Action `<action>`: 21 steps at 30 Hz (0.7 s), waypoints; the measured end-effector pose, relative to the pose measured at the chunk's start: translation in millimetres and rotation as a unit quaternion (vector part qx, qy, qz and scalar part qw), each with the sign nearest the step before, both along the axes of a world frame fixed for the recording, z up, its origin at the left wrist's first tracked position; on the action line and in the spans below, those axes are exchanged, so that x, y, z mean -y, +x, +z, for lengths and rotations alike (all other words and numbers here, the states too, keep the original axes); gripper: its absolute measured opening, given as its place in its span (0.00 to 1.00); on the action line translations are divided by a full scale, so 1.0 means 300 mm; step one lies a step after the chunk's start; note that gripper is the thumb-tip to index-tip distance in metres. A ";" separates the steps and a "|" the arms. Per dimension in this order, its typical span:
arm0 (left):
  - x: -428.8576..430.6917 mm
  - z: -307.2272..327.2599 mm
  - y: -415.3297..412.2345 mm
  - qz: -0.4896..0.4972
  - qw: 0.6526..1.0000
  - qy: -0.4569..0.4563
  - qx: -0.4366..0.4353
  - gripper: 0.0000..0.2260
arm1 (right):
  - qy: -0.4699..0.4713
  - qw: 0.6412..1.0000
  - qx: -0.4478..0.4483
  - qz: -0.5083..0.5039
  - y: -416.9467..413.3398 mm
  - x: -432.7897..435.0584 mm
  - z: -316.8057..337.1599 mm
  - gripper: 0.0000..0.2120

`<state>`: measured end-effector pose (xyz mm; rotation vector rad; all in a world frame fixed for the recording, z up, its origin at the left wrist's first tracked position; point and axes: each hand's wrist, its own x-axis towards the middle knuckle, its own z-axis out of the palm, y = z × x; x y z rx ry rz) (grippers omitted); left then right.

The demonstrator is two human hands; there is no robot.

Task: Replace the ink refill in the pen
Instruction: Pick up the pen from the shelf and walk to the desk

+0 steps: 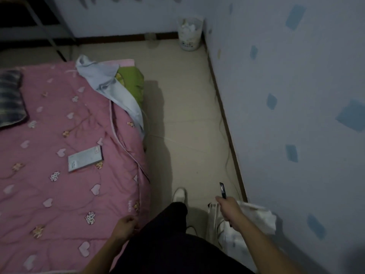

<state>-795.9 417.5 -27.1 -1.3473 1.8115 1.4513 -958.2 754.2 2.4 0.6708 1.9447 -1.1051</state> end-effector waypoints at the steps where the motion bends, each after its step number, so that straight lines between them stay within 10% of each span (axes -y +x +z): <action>1: 0.010 -0.003 -0.036 0.008 1.000 0.000 0.004 0.10 | -0.006 1.000 0.000 0.007 -0.060 0.021 -0.008 0.13; 21: 0.392 0.078 -1.573 -0.062 0.996 0.012 -0.066 0.11 | 0.071 0.996 0.041 -0.036 -1.142 0.250 -0.133 0.13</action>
